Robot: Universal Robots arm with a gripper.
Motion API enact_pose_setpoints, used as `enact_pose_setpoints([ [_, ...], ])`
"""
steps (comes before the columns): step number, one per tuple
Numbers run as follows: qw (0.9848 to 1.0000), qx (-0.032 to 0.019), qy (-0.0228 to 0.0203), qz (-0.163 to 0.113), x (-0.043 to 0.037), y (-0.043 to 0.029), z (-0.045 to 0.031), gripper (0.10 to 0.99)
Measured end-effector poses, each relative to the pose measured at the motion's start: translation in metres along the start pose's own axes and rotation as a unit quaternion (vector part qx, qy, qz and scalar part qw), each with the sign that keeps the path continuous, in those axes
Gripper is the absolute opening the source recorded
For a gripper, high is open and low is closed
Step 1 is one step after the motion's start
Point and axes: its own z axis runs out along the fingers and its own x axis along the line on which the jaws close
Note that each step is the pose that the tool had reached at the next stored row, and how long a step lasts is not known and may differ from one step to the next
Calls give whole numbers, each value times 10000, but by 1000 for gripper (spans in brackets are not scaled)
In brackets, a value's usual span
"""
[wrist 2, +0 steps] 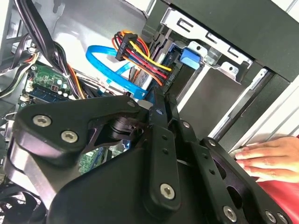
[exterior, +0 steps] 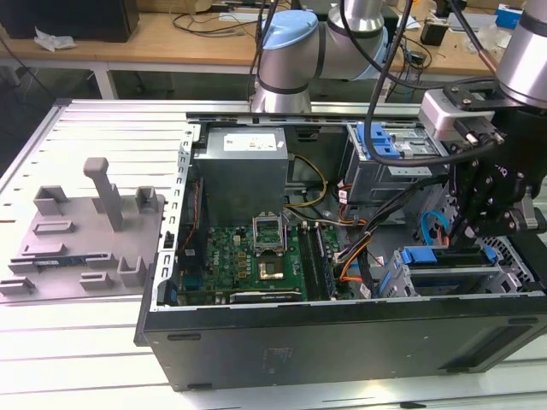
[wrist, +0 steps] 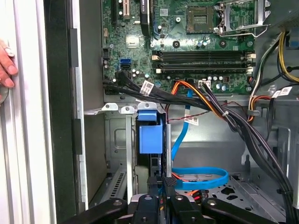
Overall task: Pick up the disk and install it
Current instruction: 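Insert the second disk wire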
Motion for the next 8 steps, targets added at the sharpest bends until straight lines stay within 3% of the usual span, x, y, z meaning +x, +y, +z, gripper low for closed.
enact_pose_setpoints([
  [8, 10000, 0, 0, 5, -1, 2, 35, 161],
])
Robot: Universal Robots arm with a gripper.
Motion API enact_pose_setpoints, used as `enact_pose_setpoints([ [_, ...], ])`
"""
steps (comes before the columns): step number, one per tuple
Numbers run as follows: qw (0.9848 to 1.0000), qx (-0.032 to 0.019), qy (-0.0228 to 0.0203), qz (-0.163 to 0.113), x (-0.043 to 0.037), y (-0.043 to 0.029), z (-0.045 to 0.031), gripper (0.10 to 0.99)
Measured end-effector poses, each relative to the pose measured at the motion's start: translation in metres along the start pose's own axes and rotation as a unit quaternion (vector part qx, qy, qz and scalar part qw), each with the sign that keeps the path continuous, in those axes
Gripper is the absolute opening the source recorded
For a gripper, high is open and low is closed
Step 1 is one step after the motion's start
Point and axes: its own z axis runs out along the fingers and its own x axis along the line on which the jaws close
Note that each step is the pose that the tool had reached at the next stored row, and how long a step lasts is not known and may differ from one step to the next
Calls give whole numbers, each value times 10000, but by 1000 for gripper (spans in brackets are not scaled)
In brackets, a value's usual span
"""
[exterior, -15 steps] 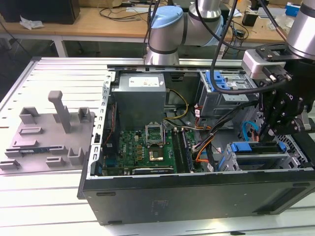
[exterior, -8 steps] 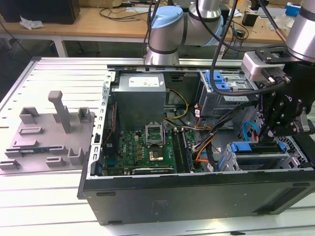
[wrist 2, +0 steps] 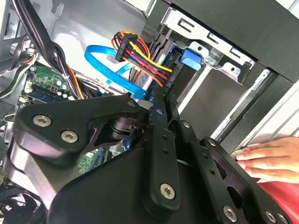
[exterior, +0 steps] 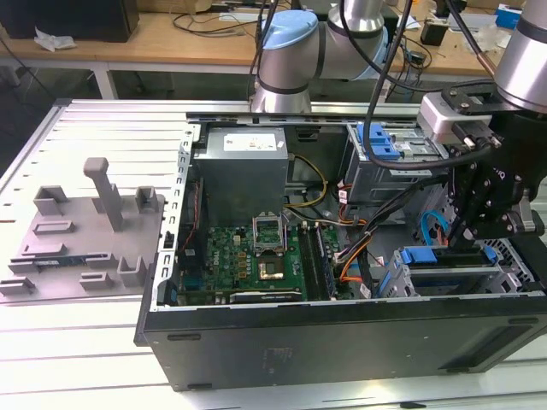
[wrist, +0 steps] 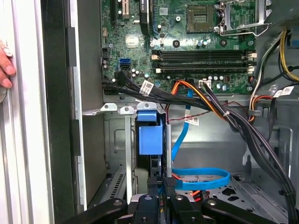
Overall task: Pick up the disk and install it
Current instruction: 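Insert the second disk wire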
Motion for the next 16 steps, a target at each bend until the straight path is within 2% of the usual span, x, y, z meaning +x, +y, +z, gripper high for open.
enact_pose_setpoints([
  [12, 10000, -3, 1, 0, -4, -9, 88, 161],
  [13, 10000, -3, -3, 0, -5, -9, 92, 173],
  [14, 10000, -4, 0, 0, -5, -9, 94, 298],
  [15, 10000, -4, 22, -1, -11, -9, 87, 298],
  [16, 9999, -3, 116, -7, -51, -13, 25, 298],
])
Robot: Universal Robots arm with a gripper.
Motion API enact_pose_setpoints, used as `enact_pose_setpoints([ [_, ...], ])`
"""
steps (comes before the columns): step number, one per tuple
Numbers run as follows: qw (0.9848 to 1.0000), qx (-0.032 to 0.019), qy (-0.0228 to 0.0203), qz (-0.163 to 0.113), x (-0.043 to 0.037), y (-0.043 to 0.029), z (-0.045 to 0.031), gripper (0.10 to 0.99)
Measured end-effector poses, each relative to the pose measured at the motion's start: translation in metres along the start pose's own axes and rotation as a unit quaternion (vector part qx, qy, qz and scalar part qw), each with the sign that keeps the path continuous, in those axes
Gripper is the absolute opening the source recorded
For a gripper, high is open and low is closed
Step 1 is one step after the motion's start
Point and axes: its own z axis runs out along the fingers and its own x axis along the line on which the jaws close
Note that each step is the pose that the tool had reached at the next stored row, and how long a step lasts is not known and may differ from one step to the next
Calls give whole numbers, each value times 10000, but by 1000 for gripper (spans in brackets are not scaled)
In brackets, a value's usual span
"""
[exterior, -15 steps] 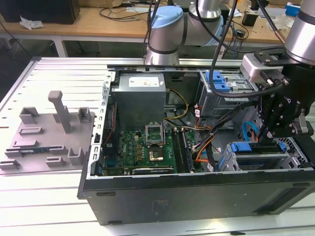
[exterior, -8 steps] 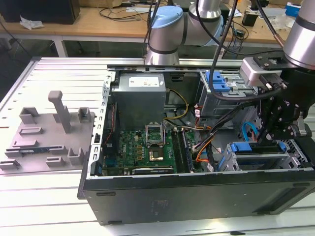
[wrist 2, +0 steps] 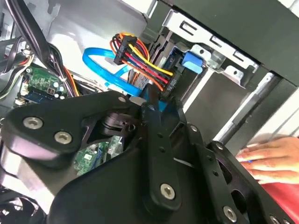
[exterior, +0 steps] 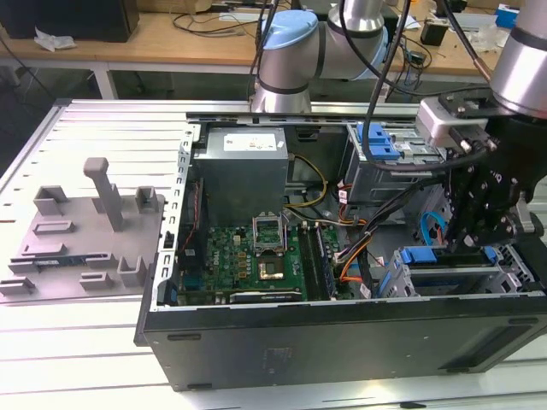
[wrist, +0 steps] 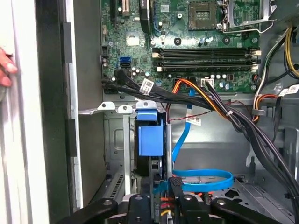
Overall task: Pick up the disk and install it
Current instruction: 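Insert the second disk wire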
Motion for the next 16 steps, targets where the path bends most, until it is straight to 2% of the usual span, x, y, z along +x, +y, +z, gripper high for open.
enact_pose_setpoints([
  [1, 10000, 2, 59, -3, -20, -3, -61, 298],
  [5, 9998, 4, 196, -12, -43, -13, -228, 298],
  [6, 9997, 6, 247, -15, -52, -17, -293, 298],
  [7, 9996, 6, 284, -18, -58, -21, -356, 216],
  [8, 9995, 7, 313, -20, -61, -24, -416, 216],
  [10, 9994, 8, 347, -21, -69, -28, -484, 106],
  [16, 9994, 8, 350, -22, -69, -28, -486, 106],
])
